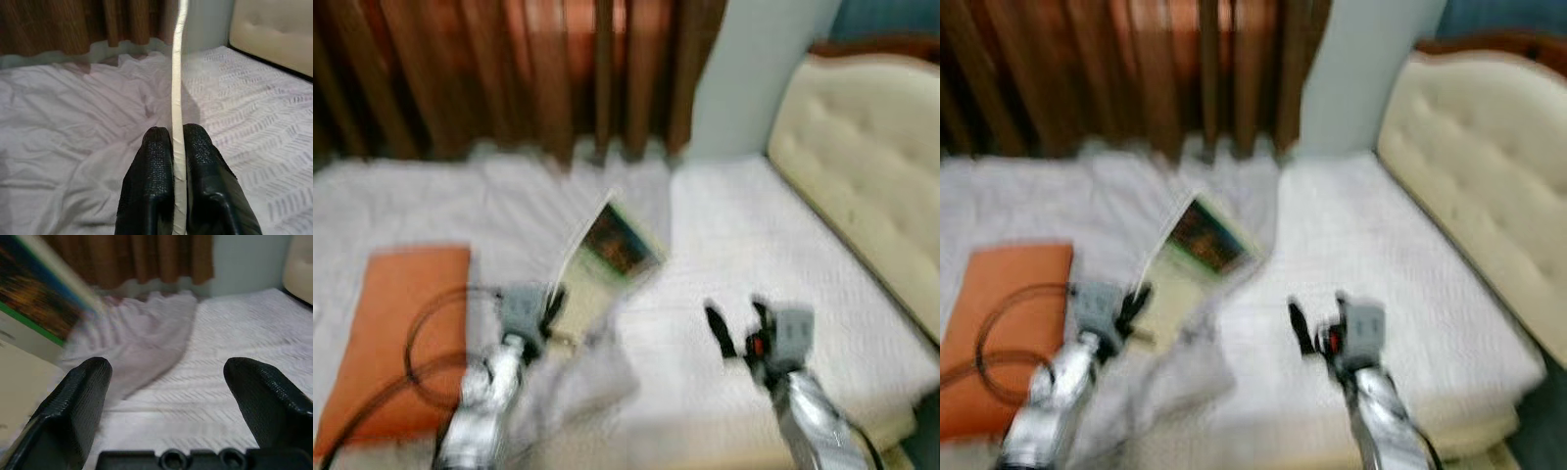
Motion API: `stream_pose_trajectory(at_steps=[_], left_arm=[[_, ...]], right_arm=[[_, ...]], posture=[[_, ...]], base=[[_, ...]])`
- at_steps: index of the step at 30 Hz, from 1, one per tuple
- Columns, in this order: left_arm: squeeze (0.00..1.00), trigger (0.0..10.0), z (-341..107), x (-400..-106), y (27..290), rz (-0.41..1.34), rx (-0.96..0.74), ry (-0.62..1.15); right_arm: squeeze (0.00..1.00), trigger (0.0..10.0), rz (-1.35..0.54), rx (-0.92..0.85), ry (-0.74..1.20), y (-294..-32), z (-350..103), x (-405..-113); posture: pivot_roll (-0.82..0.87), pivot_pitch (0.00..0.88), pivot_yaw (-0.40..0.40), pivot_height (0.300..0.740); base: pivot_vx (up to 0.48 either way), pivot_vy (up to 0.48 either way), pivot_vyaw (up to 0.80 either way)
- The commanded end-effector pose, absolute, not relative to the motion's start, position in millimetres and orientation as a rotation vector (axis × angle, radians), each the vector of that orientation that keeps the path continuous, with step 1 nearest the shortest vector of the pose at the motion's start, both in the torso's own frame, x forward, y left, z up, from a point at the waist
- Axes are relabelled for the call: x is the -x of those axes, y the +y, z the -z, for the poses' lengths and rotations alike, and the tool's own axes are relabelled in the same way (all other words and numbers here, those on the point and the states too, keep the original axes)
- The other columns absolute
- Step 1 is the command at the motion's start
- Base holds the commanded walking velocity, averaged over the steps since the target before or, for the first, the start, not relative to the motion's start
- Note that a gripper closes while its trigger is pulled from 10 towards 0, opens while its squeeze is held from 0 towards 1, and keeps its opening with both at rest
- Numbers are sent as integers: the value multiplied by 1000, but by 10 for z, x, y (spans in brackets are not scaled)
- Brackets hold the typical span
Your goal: Clean up the room
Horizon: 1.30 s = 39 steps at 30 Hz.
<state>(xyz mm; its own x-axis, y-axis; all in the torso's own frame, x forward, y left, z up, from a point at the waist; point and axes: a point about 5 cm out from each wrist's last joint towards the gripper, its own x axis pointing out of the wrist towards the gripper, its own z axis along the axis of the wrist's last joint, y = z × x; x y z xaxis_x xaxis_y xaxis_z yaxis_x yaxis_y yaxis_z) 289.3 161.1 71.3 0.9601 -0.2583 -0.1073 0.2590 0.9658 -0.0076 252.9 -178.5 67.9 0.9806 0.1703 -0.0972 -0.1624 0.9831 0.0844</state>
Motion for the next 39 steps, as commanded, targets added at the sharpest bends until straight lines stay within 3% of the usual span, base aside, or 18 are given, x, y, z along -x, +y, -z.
stream_pose_trajectory(at_steps=[1,8,13,26,39], left_arm=[[0,10000,-771,-2940,1439,324,26,80],[0,10000,-679,-2849,1168,417,54,98],[0,10000,-660,-2834,1122,428,60,100],[0,10000,-700,-3020,1351,323,35,99],[0,10000,-616,-3011,1254,381,13,126]], right_arm=[[0,10000,-131,-66,113,-1874,-648,-2490],[0,10000,-103,-65,119,-1922,-620,-2422],[0,10000,-106,-59,122,-1921,-617,-2402],[0,10000,-146,-50,133,-1860,-612,-2410],[0,10000,-155,-46,159,-1841,-579,-2282]], posture=[[-129,0,20,740],[-161,0,31,740],[-164,0,27,740],[-149,0,21,740],[-177,19,25,740]], base=[[277,-386,0],[280,-387,0],[275,-392,0],[280,-387,0],[283,-385,0]])
